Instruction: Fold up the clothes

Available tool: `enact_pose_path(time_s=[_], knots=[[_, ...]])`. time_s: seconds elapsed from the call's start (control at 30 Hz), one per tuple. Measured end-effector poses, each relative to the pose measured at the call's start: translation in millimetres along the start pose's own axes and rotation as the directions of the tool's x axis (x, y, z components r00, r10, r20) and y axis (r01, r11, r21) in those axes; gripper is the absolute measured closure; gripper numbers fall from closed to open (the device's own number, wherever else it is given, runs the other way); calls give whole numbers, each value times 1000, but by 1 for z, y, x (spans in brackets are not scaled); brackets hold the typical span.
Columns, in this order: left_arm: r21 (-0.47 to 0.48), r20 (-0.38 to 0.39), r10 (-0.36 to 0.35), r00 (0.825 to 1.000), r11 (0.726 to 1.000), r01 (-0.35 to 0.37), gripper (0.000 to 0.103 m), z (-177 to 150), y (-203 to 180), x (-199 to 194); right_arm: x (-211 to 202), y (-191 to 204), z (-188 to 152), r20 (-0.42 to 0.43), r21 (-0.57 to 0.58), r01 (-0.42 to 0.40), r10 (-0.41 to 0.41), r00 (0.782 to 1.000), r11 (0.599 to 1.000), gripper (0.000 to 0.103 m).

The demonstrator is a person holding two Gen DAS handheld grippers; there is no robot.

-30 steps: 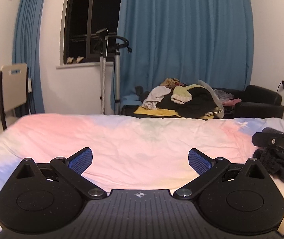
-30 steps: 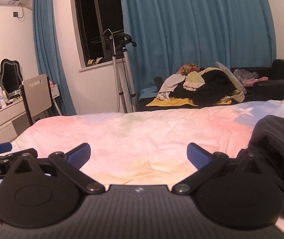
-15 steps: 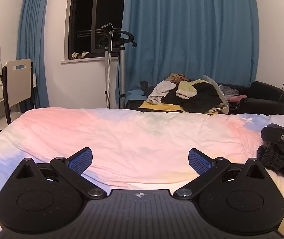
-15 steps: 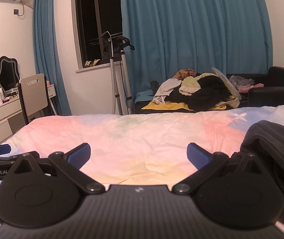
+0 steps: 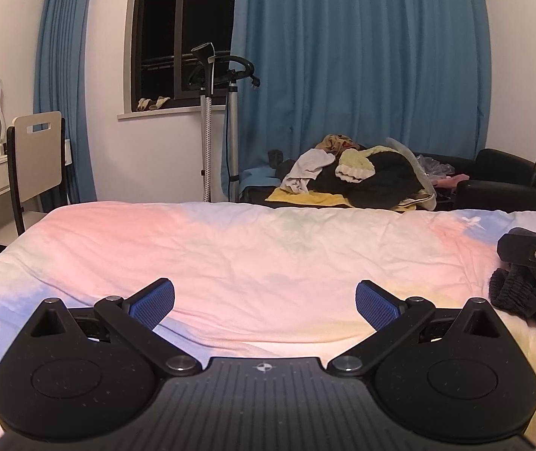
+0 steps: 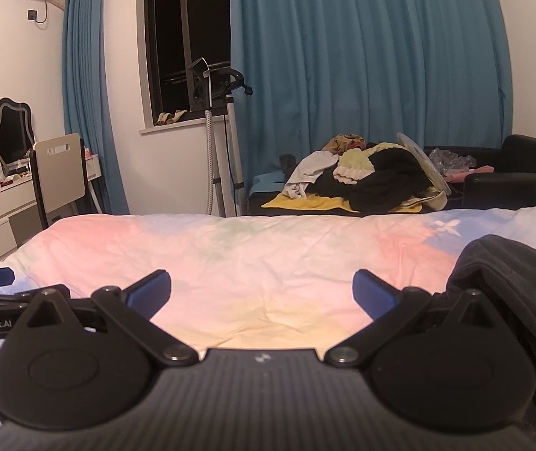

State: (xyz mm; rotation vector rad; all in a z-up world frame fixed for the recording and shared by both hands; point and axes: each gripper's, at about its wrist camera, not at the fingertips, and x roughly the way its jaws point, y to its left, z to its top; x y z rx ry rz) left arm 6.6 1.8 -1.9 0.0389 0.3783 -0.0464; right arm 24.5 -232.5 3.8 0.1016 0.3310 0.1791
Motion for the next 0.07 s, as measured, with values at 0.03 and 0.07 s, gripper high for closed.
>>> enact_pose_path(time_s=[0.03,0.07], knots=[[1,0,0,1000,1000,0,0,0,-1,-1,0,0,0,0,-1,1,-1,1000,1000,0],[2,-1,-1,1000,1000,1,0,0,-1,0,0,1,0,0,-3,1,-1,1000,1000,0]])
